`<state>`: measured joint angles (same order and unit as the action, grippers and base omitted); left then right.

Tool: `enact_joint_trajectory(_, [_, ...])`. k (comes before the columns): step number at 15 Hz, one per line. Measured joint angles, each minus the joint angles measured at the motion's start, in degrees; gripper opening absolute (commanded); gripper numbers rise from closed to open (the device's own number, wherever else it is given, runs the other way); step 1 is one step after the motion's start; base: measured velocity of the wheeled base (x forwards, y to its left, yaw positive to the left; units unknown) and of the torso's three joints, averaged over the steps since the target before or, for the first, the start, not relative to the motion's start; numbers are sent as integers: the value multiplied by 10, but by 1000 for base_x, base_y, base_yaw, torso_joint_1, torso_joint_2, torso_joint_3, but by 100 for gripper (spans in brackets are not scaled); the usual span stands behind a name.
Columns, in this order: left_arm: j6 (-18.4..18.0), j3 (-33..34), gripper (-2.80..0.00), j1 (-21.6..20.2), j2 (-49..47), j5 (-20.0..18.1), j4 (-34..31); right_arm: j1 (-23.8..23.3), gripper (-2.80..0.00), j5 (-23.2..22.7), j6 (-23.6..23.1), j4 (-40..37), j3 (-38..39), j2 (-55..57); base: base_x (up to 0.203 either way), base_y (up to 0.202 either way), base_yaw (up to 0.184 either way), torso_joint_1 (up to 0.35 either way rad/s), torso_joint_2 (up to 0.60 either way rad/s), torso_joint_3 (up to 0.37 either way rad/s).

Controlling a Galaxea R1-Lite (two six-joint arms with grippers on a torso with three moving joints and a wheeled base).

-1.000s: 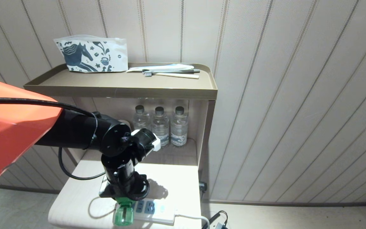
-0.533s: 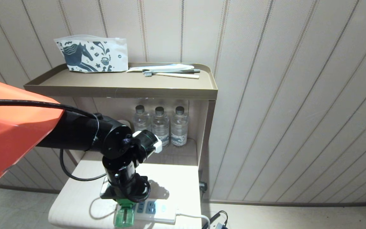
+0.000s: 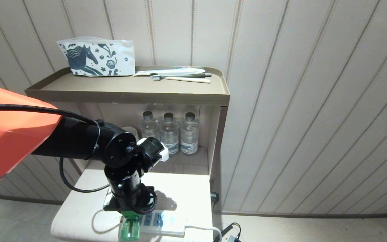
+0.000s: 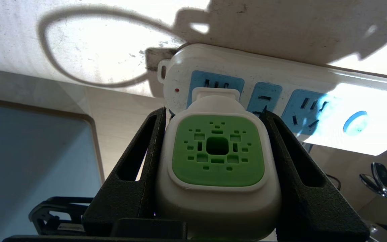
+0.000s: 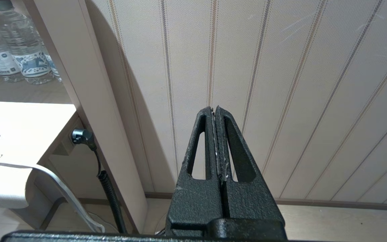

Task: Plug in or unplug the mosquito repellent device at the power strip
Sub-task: Insert the plug into the socket

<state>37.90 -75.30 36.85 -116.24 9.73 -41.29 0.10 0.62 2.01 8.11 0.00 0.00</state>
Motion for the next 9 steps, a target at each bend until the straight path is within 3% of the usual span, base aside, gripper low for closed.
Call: enact_joint_trajectory(9, [-2, -3, -280, 1, 1, 0, 0, 0, -280, 0, 0, 0, 0, 0, 0, 0, 0, 0, 0, 0])
